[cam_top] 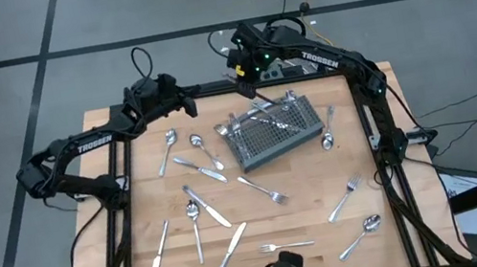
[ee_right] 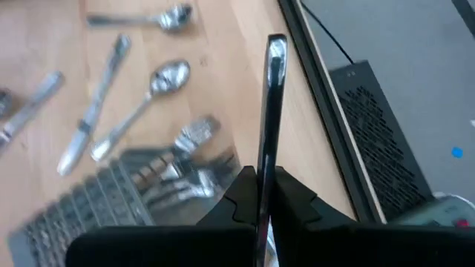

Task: Sort silverware
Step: Put the silver table knife into the silverware organizer

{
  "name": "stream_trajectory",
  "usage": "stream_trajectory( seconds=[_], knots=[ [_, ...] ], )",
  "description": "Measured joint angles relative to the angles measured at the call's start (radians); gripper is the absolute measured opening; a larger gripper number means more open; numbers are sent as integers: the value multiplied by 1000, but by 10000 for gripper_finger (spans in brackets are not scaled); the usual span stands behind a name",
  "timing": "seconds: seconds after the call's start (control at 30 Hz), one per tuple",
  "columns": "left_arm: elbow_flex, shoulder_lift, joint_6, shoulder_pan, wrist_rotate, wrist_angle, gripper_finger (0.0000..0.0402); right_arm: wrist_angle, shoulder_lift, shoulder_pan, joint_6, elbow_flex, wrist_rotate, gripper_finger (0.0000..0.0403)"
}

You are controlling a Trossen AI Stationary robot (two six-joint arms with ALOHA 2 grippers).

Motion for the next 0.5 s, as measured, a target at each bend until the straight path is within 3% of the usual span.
stream_trajectory(
  seconds=[0.5],
  knots=[
    [0,0,-37,2,29,11,8,18,36,-63,111,-64,-95,1]
  ],
)
